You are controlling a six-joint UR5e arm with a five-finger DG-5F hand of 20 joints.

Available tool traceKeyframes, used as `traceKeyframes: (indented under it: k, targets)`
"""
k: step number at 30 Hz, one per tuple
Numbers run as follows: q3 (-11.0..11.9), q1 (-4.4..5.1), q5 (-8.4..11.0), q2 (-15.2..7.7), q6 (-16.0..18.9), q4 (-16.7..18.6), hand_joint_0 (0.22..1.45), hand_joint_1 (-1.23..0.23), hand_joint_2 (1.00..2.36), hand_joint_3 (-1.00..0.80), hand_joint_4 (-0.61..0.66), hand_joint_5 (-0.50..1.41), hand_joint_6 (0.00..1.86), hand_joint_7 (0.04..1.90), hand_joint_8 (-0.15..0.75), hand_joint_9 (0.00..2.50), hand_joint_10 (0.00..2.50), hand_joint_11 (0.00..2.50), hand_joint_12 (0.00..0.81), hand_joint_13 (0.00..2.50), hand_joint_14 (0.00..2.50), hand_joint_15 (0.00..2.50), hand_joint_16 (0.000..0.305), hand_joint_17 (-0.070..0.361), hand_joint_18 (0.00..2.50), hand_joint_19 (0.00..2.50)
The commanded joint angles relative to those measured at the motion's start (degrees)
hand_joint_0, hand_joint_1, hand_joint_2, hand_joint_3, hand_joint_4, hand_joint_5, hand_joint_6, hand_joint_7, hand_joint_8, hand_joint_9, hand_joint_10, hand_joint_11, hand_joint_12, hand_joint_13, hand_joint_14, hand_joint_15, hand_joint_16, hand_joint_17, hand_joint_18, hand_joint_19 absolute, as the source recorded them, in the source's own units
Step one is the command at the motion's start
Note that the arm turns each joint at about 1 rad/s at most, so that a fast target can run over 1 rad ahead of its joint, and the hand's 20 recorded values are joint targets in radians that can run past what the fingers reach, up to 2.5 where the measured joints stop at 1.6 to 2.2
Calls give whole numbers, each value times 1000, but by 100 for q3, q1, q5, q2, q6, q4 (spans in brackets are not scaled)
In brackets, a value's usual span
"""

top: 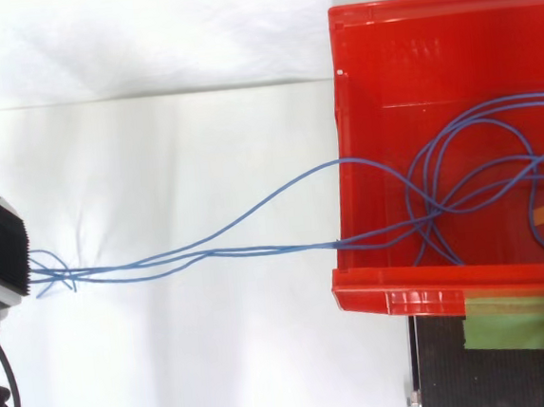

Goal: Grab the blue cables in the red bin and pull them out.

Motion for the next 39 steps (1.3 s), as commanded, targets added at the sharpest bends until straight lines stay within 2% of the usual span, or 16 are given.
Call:
traceKeyframes:
  k: [1, 6, 9, 24, 39]
  targets:
    - [3, 0, 0, -2, -1, 0, 1082, -985, 1012, -623, -226, 416, 1840, 509, 208, 1221, 216, 1658, 286, 1290, 1316, 1334, 40, 90, 1239, 1603]
    - [-6, 0, 0, -2, -1, 0, 1079, -984, 1012, -616, -227, 419, 1843, 497, 205, 1219, 212, 1682, 286, 1298, 1296, 1356, 39, 89, 1242, 1605]
    - [3, 9, 0, -2, -1, 0, 1079, -985, 1013, -616, -225, 420, 1843, 496, 199, 1200, 259, 1763, 289, 1281, 1388, 1348, 39, 89, 1244, 1606]
    - [3, 0, 0, 7, -1, 0, 1078, -985, 1012, -619, -229, 422, 1844, 493, 205, 1163, 287, 1683, 290, 1260, 1416, 1315, 40, 90, 1245, 1589]
    - [3, 0, 0, 7, -1, 0, 1078, -987, 1012, -623, -224, 427, 1841, 486, 195, 1116, 370, 1732, 296, 1234, 1492, 1312, 39, 88, 1237, 1593]
